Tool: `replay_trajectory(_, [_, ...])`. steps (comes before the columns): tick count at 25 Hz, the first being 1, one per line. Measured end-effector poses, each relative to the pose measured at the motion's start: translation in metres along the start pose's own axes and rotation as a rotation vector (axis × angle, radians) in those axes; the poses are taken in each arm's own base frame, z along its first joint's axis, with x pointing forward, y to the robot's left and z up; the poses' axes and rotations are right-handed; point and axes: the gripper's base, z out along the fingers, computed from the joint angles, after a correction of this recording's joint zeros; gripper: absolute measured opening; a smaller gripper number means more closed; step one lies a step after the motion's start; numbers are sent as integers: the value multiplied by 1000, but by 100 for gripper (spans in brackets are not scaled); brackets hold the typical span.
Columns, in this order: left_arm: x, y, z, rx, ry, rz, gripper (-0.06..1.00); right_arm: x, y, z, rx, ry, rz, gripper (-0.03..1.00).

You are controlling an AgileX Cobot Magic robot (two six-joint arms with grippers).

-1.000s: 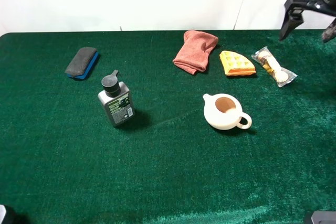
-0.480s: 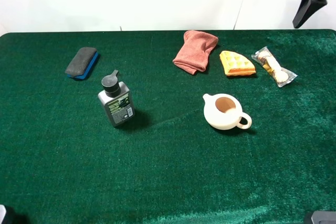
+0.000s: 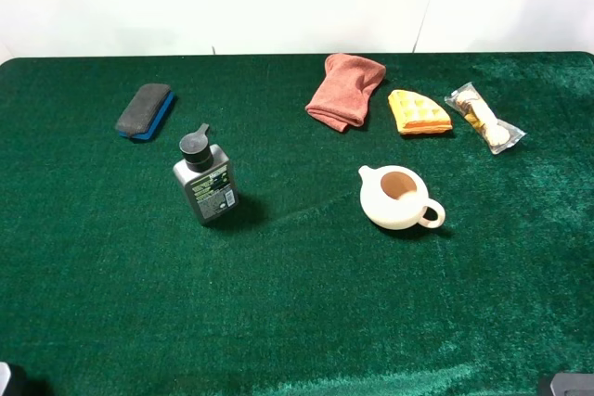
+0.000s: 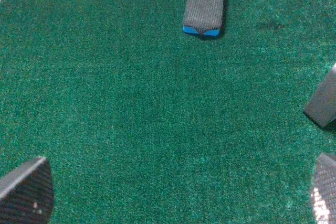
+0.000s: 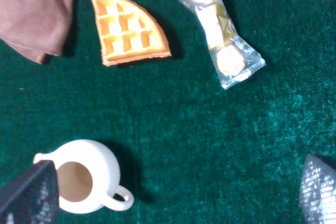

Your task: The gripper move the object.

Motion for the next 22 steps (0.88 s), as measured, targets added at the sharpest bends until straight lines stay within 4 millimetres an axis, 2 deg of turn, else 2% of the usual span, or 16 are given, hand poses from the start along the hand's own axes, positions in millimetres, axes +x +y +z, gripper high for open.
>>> replay_trajectory(5, [0, 0, 0, 0, 0, 0, 99, 28, 4, -29, -8, -69, -8, 70])
replay_trajectory(11, [0, 0, 0, 0, 0, 0, 99, 75, 7, -53, -13, -130, -14, 70])
replay_trajectory(22, [0, 0, 0, 0, 0, 0, 99, 164, 6, -65, -15, -217, -28, 70])
